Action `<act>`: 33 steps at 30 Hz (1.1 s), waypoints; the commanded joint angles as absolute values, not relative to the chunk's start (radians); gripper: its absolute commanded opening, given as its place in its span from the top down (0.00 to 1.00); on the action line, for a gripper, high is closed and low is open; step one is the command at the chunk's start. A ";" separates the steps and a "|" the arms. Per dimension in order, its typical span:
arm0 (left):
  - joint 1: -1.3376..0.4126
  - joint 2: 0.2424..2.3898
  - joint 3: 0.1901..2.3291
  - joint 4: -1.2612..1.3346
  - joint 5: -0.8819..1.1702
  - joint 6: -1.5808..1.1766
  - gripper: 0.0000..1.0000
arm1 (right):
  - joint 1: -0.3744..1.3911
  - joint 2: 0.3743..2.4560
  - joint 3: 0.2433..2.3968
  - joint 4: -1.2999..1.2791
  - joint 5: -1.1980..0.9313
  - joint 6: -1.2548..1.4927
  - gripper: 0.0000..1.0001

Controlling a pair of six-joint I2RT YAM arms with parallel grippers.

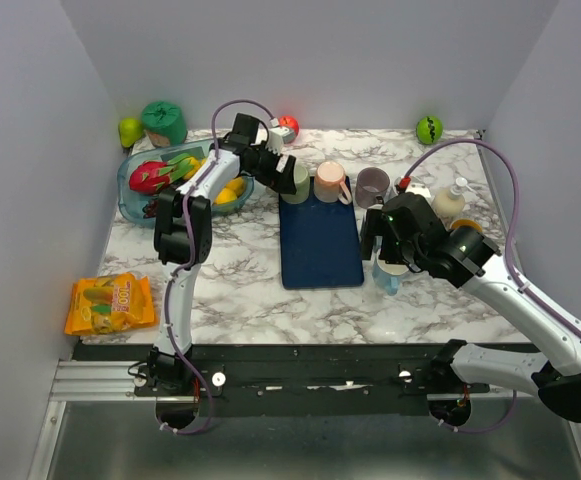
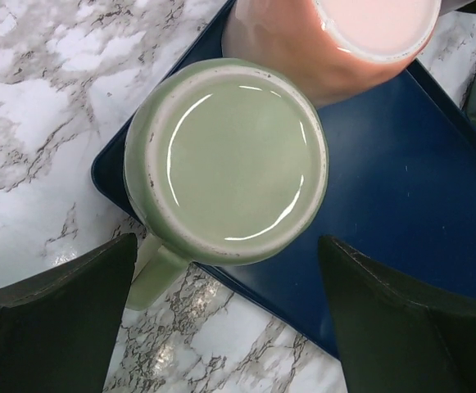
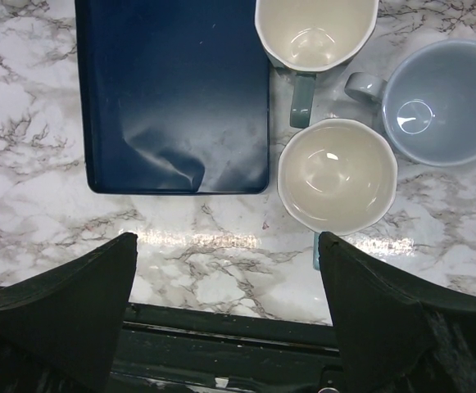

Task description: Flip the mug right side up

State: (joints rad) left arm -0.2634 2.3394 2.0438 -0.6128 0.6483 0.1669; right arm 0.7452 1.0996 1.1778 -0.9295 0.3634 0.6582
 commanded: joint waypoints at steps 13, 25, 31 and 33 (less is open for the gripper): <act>-0.365 2.129 1.723 -0.468 0.413 0.152 0.32 | 0.750 1.026 1.124 -0.923 0.379 0.690 0.05; -0.428 2.075 1.646 -0.318 0.172 0.063 0.39 | 0.750 0.960 1.062 -0.931 0.376 0.712 0.06; -0.449 2.102 1.680 -0.345 0.091 0.043 0.50 | 0.750 0.936 1.051 -0.936 0.379 0.716 0.07; -0.454 2.108 1.686 -0.350 0.077 0.038 0.57 | 0.750 0.931 1.046 -0.937 0.377 0.715 0.07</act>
State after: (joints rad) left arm -0.4385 2.1094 1.6497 -0.3607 0.1680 0.0597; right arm 0.7452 0.9501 1.0657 -0.9287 0.3630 0.7013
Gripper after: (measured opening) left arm 0.489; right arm 0.935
